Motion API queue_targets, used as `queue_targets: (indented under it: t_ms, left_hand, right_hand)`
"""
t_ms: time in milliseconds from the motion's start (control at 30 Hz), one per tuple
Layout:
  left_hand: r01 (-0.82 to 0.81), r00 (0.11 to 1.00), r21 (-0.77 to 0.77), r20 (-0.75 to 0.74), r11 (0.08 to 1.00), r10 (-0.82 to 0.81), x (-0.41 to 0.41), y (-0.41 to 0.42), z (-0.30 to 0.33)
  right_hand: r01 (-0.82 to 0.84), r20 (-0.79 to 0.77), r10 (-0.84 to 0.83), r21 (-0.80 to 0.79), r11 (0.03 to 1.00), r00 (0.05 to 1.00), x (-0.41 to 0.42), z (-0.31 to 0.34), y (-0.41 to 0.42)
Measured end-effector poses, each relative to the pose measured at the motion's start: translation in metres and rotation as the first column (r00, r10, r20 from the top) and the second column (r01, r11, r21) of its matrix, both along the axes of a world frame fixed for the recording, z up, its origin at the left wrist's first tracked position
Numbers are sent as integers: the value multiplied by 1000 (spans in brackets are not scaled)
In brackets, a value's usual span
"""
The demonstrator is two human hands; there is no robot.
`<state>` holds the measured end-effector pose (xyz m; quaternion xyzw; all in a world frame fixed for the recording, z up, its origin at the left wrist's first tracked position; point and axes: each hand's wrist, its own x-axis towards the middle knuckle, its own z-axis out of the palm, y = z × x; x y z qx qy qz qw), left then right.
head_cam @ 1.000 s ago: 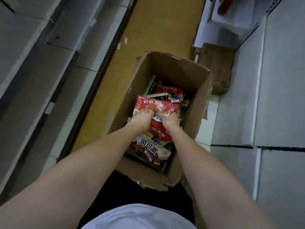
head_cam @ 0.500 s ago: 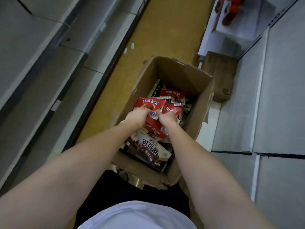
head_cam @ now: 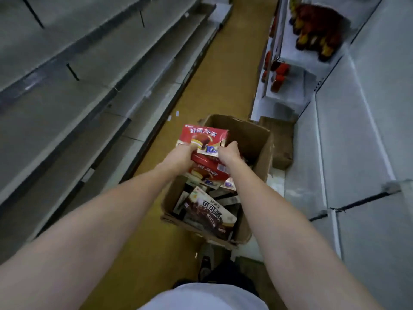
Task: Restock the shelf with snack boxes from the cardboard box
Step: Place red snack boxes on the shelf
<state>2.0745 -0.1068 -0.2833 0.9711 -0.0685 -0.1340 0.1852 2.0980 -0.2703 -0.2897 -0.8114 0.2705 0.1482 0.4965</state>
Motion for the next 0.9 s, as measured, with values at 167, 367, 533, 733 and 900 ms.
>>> queue_targets:
  t_ms: [167,367,533,733,900]
  left_hand:
    - [-92,992,-79,75,993,98,-55,59,38]
    - [-225,956,-152,157,962,249,-133,137,76]
    - [-388,892,-141,191,911,409,-207,213,100]
    - [-568,775,-168,219,805,593,-299,306,117]
    - [-717,654,-212,126,664,746,-370,370,129]
  right_hand:
    - [-88,131,89,-13,996,987,-47,44,57]
    - [-178,210,156,87,980,965,-103,84,148]
    - [-306,268,271,100,947,925,-146,101,232]
    - [-489,304,444,88,868,843,-197,127,332]
    - [-643,357,581,76,762,731,-238,145,415]
